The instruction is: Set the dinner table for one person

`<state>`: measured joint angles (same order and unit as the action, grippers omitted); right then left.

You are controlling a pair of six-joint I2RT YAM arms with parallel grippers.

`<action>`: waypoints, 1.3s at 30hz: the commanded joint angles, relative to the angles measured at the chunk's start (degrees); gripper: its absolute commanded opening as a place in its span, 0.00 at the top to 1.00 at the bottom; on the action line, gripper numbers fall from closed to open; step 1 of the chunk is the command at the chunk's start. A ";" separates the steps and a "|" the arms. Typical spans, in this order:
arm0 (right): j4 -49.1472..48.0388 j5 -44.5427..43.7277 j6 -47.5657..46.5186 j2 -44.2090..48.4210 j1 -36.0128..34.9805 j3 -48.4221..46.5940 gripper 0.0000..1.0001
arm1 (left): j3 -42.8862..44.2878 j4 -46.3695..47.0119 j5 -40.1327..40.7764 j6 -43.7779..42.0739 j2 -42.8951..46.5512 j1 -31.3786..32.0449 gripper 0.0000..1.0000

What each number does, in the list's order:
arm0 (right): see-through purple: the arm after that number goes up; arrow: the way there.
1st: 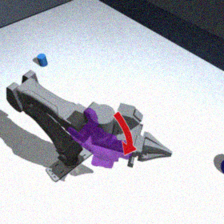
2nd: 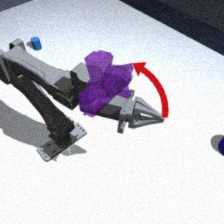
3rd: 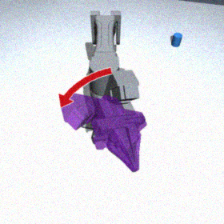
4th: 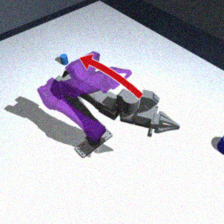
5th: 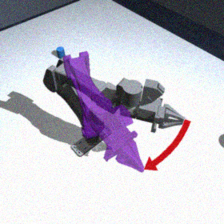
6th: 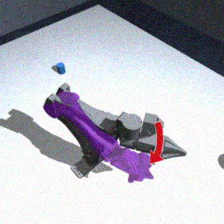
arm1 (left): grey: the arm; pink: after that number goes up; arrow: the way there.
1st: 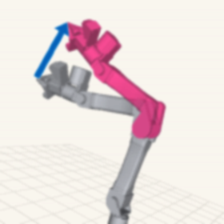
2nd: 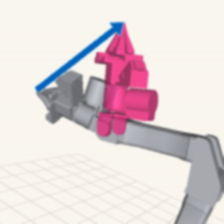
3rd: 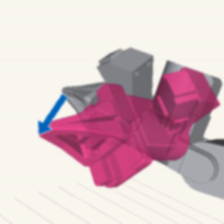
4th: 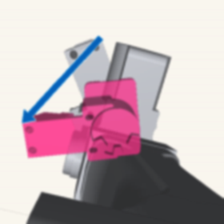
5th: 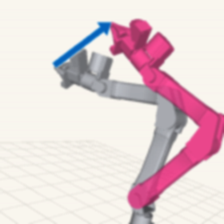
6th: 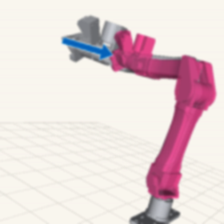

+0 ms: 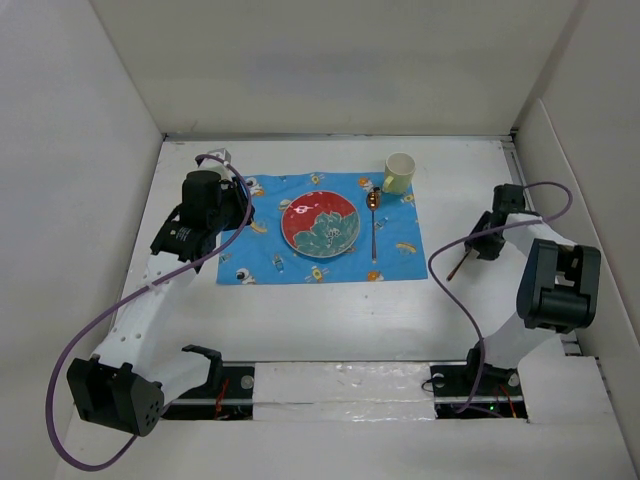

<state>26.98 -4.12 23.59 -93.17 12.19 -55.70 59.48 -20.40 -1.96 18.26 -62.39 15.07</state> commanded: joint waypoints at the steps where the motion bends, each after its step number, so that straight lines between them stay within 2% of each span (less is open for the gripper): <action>1: -0.79 2.27 -1.80 -1.31 -0.23 -2.39 0.56 | -0.86 1.51 -1.03 0.19 2.01 0.40 0.78; 6: 1.48 1.75 -2.06 -5.44 -0.23 -4.06 0.67 | -1.65 1.86 -1.30 0.55 2.54 0.40 0.78; 7: 2.28 0.70 -1.97 -6.06 -1.36 -5.19 0.79 | -1.65 1.95 -1.30 0.63 2.80 0.40 0.77; 8: 2.29 0.17 -1.97 -6.32 -1.37 -5.21 0.79 | -1.65 1.95 -1.30 0.64 2.80 0.40 0.77; 11: 4.39 -1.06 -2.24 -7.38 -1.98 -6.78 1.00 | -1.74 2.21 -1.30 0.64 3.06 0.40 0.77; 16: 4.92 -2.21 -1.80 -2.66 -3.74 -7.31 1.00 | -1.74 2.30 -1.38 0.64 3.59 0.40 0.77; 18: 7.28 -2.91 -1.54 -0.01 -5.84 -11.33 1.00 | -1.74 2.30 -1.56 0.72 3.59 0.40 0.77; 20: 10.01 -3.79 -1.53 1.67 -11.29 -15.99 1.00 | -1.65 2.56 -2.87 0.98 3.51 0.40 0.76; 21: 13.15 -3.62 -1.27 1.76 -13.39 -21.58 1.00 | -1.56 2.65 -3.57 1.42 3.33 0.40 0.75; 22: 14.40 -3.18 -1.01 1.50 -17.94 -24.16 1.00 | -1.30 2.74 -3.93 1.86 3.33 1.09 0.74; 25: 16.00 1.38 1.27 0.09 -24.99 -31.80 1.00 | 0.63 2.56 -0.78 1.95 2.63 5.58 0.70; 29: 12.92 6.58 5.84 -6.73 -39.21 -40.16 1.00 | 6.15 2.39 -0.86 2.48 1.22 5.58 0.63; 33: 12.22 8.07 8.30 -17.18 -46.79 -51.94 1.00 | 10.21 1.33 -1.30 3.80 0.78 5.58 0.60; 38: 5.28 13.60 11.82 -26.70 -51.90 -59.77 1.00 | 11.97 -1.04 1.08 4.86 1.83 5.58 0.58; 39: 5.10 14.05 12.52 -28.46 -52.69 -63.88 1.00 | 11.97 -0.95 1.16 4.68 1.83 5.58 0.57</action>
<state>35.55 6.24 32.82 -119.15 -39.29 -113.03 69.52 -20.53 -2.11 22.09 -61.78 20.78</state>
